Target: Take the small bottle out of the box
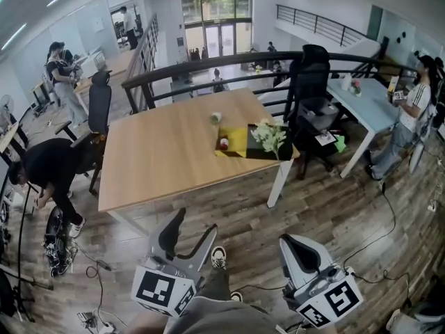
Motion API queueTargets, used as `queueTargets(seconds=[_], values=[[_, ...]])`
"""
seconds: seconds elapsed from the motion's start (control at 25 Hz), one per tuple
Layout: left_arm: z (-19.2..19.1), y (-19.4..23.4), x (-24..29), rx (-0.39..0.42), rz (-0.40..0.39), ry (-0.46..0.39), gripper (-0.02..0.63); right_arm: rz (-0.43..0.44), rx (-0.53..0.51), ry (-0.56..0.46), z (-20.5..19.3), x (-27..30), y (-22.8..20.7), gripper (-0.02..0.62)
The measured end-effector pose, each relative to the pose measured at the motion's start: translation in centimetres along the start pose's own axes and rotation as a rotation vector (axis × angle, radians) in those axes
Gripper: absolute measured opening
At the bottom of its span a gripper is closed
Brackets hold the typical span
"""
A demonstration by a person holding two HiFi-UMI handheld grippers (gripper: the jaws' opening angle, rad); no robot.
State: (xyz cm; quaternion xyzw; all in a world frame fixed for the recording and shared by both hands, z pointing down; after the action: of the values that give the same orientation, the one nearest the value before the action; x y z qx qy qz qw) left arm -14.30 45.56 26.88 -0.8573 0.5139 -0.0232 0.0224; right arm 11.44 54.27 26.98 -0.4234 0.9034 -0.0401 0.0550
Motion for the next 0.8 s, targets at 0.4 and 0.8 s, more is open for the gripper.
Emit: queueTargets(seconds=[0.4, 0.8], values=[[-1.0, 1.4, 6.4, -0.02, -0.027, 0.046, 0.282, -0.021, 0.009, 0.057, -0.6, 3.6, -4.9, 0.012], [-2.9, 5.5, 17.2, -0.021, -0.039, 0.147, 0.282, -0.056, 0.068, 0.157, -1.9, 11.4, -13.3, 0.012]])
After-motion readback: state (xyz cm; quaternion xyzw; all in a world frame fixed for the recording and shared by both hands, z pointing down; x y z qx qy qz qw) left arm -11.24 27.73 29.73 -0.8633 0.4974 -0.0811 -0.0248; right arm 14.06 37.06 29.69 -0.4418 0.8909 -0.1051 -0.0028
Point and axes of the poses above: the fingertips, and each gripper's own axes: x forward along the fingers, y to its left, z out of its top, the point moved 10 cm from there along -x, backward along the fingers, and after that the axes turned 12 degrees about z, right-handed, at the moved point
